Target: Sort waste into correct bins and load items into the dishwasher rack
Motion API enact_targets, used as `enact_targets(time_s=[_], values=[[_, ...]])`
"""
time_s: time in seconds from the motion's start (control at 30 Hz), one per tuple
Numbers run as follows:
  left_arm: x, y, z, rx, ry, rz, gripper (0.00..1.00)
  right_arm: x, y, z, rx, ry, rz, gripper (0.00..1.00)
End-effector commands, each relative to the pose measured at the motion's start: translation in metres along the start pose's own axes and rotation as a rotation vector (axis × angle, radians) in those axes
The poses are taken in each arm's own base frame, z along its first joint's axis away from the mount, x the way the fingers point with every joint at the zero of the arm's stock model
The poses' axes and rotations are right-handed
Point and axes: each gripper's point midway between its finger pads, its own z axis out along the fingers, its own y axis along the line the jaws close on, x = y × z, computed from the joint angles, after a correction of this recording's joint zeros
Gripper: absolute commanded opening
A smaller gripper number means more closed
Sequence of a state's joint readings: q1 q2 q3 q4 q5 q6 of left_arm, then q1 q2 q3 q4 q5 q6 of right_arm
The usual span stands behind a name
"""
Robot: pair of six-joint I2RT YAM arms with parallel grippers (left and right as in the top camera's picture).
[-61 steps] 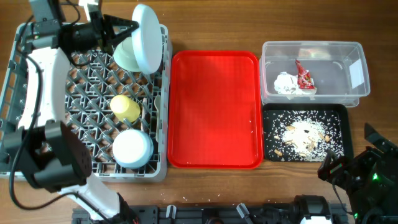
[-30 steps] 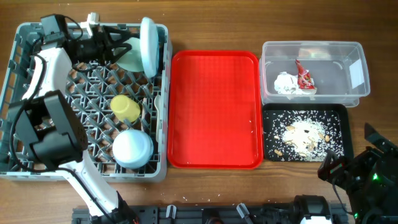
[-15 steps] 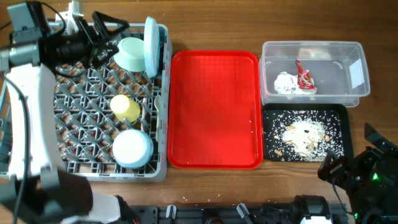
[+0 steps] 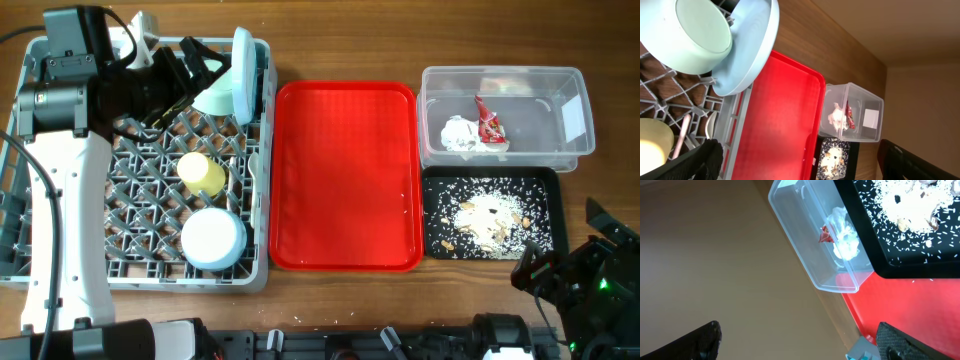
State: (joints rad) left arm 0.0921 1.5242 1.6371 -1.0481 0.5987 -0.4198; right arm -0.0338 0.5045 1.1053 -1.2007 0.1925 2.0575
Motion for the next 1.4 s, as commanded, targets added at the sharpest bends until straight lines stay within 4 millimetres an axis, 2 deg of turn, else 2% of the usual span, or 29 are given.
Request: enact_targets(time_s=[0.0,0.2,0.27,0.37,0.43,0.5,0.53,0.57,0.63,0.67,0.7,0.73,0.83,0.93,1.0,1.07,1.17,1.27,1.37], values=[[0.000,0.000,-0.001,-0.006,-0.006,0.025,1.00,-0.003,0.001,0.000,-0.009,-0.014,0.014,1.00],[0.000,-0.001,-0.001,-0.006,-0.006,0.025,1.00,-0.003,0.000,0.000,-0.006,-0.016,0.013,1.00],[0.000,-0.001,-0.001,-0.006,-0.006,0.025,1.00,-0.006,-0.007,0.000,0.024,-0.029,0.005,1.00],[0.000,0.000,-0.001,-0.006,-0.006,0.025,1.00,-0.001,-0.010,0.000,0.040,0.005,0.002,1.00],[0.000,-0.001,-0.001,-0.006,-0.006,0.025,1.00,0.007,0.017,0.000,-0.075,0.022,-0.076,1.00],[0.000,-0.001,-0.001,-0.006,-0.006,0.025,1.00,0.016,0.064,-0.011,-0.286,0.010,-0.249,1.00],[0.000,0.000,-0.001,-0.006,-0.006,0.025,1.00,0.028,0.106,-0.030,-0.483,-0.010,-0.427,1.00],[0.000,-0.001,-0.001,-0.006,-0.006,0.025,1.00,0.046,0.145,-0.060,-0.700,-0.047,-0.657,1.00],[0.000,-0.001,-0.001,-0.006,-0.006,0.025,1.00,0.079,0.170,-0.098,-0.938,-0.084,-1.015,1.00],[0.000,0.000,-0.001,-0.006,-0.006,0.025,1.00,0.093,0.171,-0.109,-1.015,-0.078,-1.146,1.00],[0.000,0.000,-0.001,-0.006,-0.006,0.025,1.00,0.104,0.165,-0.113,-1.054,-0.067,-1.273,1.00],[0.000,-0.001,-0.001,-0.006,-0.006,0.025,1.00,0.108,0.153,-0.107,-1.034,-0.050,-1.373,1.00],[0.000,-0.001,-0.001,-0.006,-0.006,0.025,1.00,0.103,0.139,-0.097,-1.000,-0.037,-1.393,1.00],[0.000,-0.001,-0.001,-0.006,-0.006,0.025,1.00,0.106,0.132,-0.100,-1.140,-0.084,-1.425,1.00],[0.000,0.000,-0.001,-0.006,-0.006,0.025,1.00,0.106,0.120,-0.102,-1.277,-0.154,-1.466,1.00],[0.000,0.000,-0.001,-0.006,-0.006,0.025,1.00,0.099,0.101,-0.087,-1.315,-0.198,-1.484,1.00],[0.000,0.000,-0.001,-0.006,-0.006,0.025,1.00,0.090,0.066,-0.052,-1.322,-0.199,-1.477,1.00],[0.000,-0.001,-0.001,-0.006,-0.006,0.025,1.00,0.082,0.033,-0.012,-1.297,-0.129,-1.407,1.00],[0.000,-0.001,-0.001,-0.006,-0.006,0.025,1.00,0.078,0.010,0.019,-1.265,-0.085,-1.378,1.00]])
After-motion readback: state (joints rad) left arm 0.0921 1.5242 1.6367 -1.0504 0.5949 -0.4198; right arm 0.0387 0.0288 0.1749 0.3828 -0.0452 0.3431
